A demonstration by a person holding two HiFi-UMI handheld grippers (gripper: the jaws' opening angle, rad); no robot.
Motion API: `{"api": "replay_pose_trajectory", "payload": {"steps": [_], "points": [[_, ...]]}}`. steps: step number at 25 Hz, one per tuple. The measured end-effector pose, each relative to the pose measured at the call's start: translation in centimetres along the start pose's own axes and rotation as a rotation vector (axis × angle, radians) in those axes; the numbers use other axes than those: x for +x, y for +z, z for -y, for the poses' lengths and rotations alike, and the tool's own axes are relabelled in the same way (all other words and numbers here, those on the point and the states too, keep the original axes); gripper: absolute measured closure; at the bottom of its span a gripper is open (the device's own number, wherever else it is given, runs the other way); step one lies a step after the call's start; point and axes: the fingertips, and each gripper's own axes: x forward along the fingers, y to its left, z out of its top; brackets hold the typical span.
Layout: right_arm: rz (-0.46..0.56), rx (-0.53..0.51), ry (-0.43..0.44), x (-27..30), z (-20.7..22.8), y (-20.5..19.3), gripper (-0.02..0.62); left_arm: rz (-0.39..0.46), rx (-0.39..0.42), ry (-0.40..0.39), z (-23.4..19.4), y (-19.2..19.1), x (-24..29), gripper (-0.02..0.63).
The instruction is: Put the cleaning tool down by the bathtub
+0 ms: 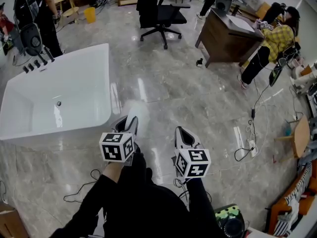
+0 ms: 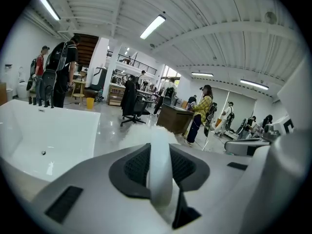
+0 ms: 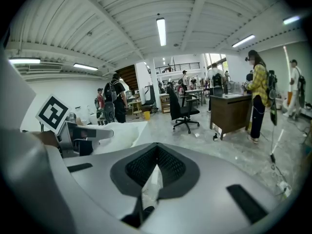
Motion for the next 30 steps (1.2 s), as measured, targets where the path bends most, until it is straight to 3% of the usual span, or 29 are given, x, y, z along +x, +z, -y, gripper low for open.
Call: {"api": "replay_pose_trajectory", "payload": {"steps": [8,16,30], "points": [[-0.025,0.012,-0.013,3.8,3.4,1.1,0.595,-0.031,-0.001,0.056,-1.9,0.8,4.8,0.506],[-0.086,-0.015,0.005,13.5,6.9,4.6,0.595,-0.058,0.043,0.088,-5.0,3.5,14.5,0.506],[-0.217,-0.018,0.012,27.9,12.1,8.9,0.595,-0.103,-0.048,0.117,-11.2,7.3,26.8,0.508]]}}
